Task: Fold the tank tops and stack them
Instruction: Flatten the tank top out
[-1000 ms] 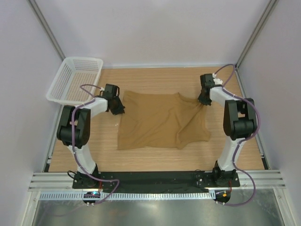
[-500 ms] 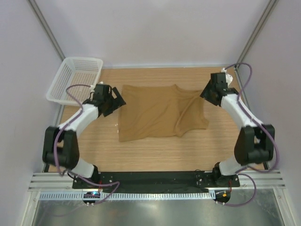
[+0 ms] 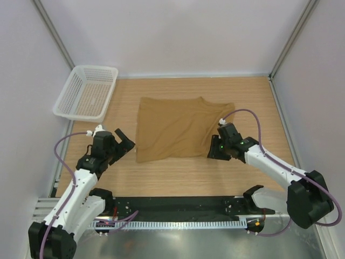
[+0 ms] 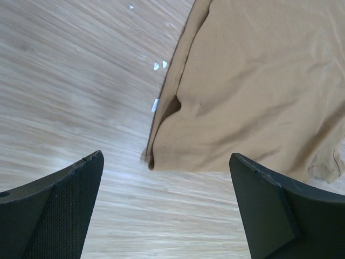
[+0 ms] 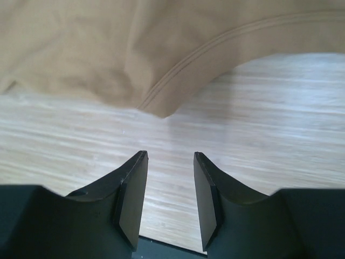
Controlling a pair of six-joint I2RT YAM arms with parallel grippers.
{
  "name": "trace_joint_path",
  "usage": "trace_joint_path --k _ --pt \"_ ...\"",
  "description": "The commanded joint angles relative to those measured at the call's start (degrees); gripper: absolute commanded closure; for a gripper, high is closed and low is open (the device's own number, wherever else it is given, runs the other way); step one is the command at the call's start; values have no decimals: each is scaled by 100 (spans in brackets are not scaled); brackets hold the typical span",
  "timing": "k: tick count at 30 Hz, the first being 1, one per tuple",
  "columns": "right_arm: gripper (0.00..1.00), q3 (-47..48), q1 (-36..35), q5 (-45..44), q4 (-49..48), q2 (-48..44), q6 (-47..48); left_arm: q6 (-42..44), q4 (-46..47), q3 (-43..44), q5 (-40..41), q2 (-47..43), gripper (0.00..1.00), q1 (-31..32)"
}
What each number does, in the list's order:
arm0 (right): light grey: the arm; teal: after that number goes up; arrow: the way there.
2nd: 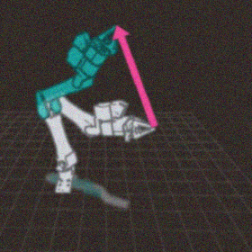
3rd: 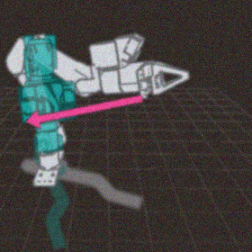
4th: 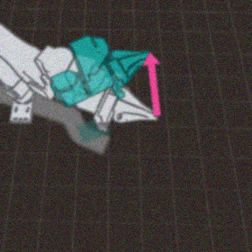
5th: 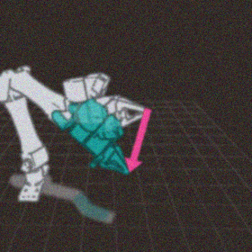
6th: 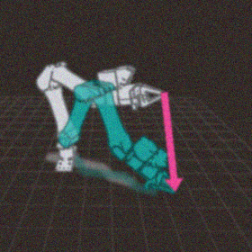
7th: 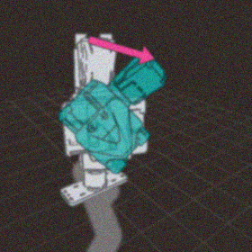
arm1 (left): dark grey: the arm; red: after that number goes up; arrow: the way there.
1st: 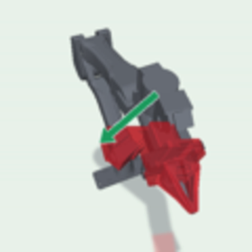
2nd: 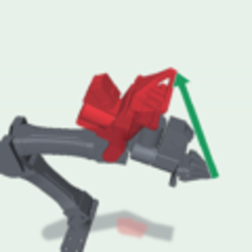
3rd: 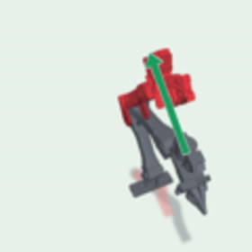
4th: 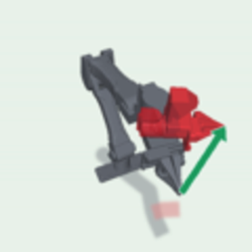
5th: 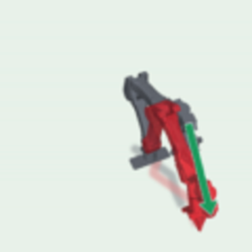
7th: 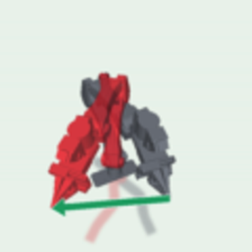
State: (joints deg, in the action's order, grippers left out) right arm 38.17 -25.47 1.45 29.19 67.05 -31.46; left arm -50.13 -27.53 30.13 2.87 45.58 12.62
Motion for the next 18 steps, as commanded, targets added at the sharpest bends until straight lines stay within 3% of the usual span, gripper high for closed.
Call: trace_joint_path --k 1,6,9,13,18 --pt "55 -186 -432 -5 -378 -271 -351 38 -209 -121 -102 -313 1 12" --pt "55 -223 -502 -5 -748 71 -369 -6 194 -464 -604 -164 5 12" --pt "55 -109 -502 -5 -853 343 -308 73 423 -543 -823 82 14 21" --pt "60 146 -511 -40 -959 738 -264 153 696 -543 -1165 398 35 21" --pt "60 384 -511 -110 -1038 1161 -246 170 767 -526 -1202 531 39 21"
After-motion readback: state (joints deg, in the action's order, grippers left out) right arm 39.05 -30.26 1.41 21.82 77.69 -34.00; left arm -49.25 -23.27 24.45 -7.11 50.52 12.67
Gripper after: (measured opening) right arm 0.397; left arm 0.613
